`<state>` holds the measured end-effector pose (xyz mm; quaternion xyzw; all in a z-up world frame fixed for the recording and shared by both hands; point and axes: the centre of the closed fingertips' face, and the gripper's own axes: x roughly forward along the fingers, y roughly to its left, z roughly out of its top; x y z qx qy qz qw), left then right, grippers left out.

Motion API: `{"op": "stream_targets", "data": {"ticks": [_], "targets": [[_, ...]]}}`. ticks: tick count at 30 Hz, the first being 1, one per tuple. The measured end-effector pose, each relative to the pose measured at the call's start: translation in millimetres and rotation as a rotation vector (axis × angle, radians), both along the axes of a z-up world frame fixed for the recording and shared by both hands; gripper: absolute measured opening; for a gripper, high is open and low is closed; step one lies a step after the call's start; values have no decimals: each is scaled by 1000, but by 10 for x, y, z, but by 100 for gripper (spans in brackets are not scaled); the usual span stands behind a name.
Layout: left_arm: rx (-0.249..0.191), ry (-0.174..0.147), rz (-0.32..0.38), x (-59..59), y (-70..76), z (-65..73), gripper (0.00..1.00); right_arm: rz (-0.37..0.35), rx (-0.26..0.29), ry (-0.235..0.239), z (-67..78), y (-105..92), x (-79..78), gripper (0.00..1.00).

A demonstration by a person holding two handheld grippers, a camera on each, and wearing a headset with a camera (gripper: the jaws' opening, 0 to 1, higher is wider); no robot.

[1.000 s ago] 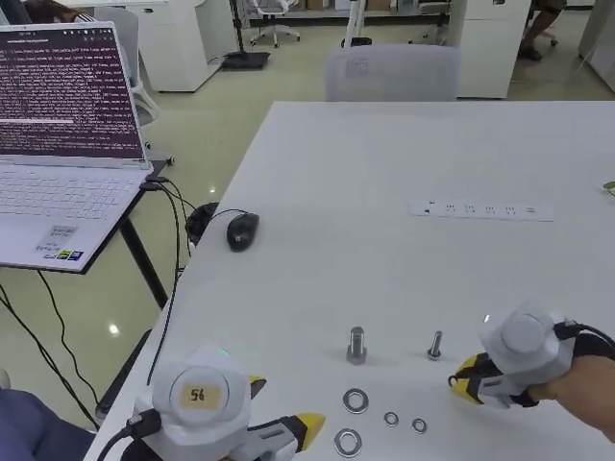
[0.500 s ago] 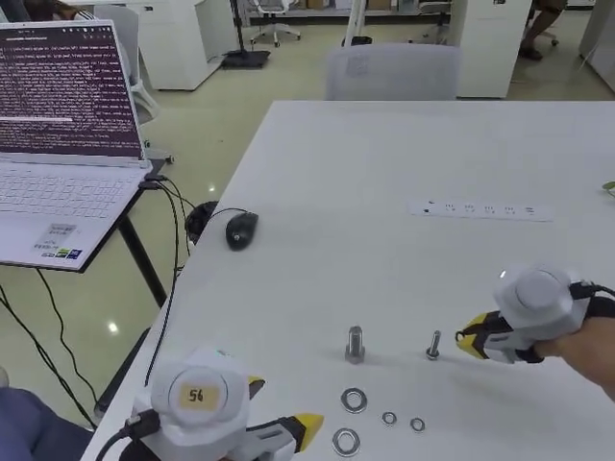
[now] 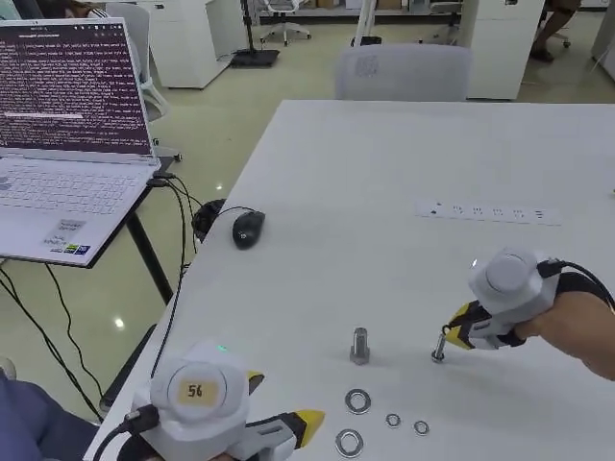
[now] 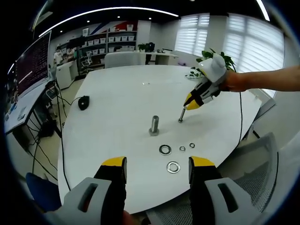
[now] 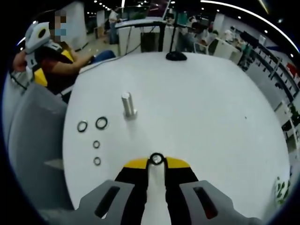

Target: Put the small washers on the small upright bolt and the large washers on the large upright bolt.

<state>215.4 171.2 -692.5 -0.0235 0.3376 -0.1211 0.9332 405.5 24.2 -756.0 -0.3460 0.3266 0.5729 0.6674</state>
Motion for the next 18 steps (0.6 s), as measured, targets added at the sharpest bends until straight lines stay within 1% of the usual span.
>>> {"op": "stream_targets", "data": {"ticks": [5, 13, 18], "targets": [[0, 2, -1, -13, -6, -5, 52, 29, -35, -1, -68, -26, -15, 13], [-4, 3, 1, -13, -2, -15, 52, 42, -45, 1, -75, -2, -15, 13], [-3, 3, -1, -3, -1, -16, 52, 59, -69, -2, -95, 14, -17, 13]]}}
